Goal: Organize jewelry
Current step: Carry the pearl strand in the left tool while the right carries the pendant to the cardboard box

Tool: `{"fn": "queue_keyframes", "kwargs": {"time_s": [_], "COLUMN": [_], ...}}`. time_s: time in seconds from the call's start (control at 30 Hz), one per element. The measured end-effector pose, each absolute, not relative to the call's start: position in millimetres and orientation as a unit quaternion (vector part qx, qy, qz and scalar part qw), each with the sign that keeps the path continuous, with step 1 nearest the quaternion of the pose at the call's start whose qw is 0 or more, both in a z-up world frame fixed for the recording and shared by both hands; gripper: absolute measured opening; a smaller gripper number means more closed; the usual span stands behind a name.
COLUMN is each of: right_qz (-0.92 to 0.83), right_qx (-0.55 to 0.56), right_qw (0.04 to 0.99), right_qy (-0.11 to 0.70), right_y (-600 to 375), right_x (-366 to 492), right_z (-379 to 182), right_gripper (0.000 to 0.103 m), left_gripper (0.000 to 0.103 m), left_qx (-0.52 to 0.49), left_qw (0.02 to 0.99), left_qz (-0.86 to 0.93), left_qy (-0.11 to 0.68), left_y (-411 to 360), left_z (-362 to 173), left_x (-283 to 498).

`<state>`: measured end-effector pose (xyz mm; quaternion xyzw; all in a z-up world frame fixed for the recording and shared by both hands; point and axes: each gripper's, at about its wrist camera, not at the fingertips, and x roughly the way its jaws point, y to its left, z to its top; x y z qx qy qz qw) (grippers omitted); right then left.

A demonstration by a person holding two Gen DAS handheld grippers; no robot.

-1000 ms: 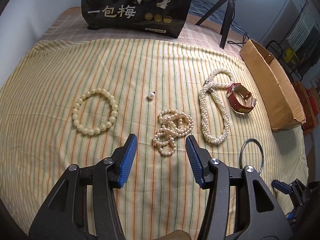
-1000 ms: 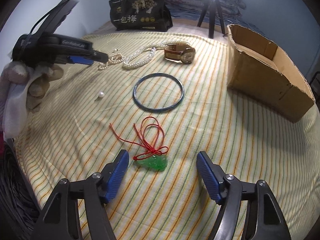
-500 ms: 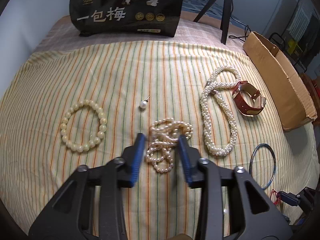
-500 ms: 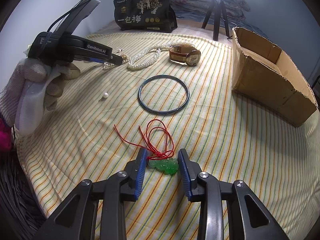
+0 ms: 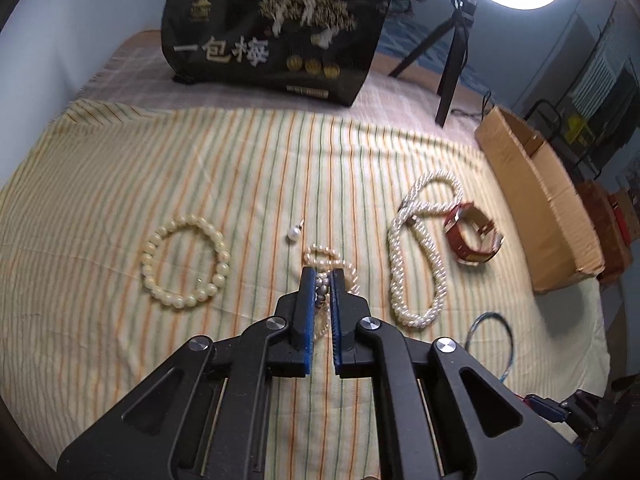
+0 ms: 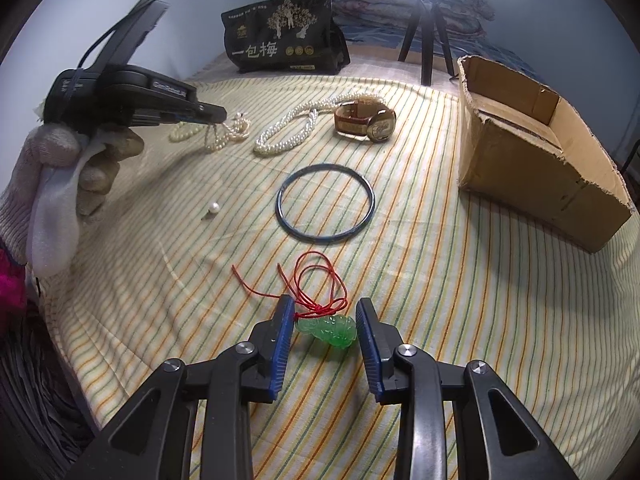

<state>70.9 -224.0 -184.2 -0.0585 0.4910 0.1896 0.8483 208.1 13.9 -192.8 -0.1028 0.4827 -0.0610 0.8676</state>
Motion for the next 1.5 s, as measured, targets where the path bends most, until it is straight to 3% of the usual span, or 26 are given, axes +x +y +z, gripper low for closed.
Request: {"fn": "queue_keyframes", "kwargs": {"time_s": [0.67, 1.5], "right_qz": [0.171, 0.079], "right_qx": [-0.043, 0.027], "right_qw": [0.889, 0.94], "right_qy": [0.423, 0.332], "right_y": [-243, -332], "right_x": [79, 130], "right_z": [-125, -44], "right_gripper": [0.032, 0.032], "left_gripper": [0.005, 0.005], "left_qx": [-0.147, -0.138], "left_qw": [0.897, 0.909], "left_qz": [-0.072, -0.171], "left_qy": [0.411, 0.355], "left_y": [23, -78], "left_z": [-111, -21], "left_x": [184, 172]}}
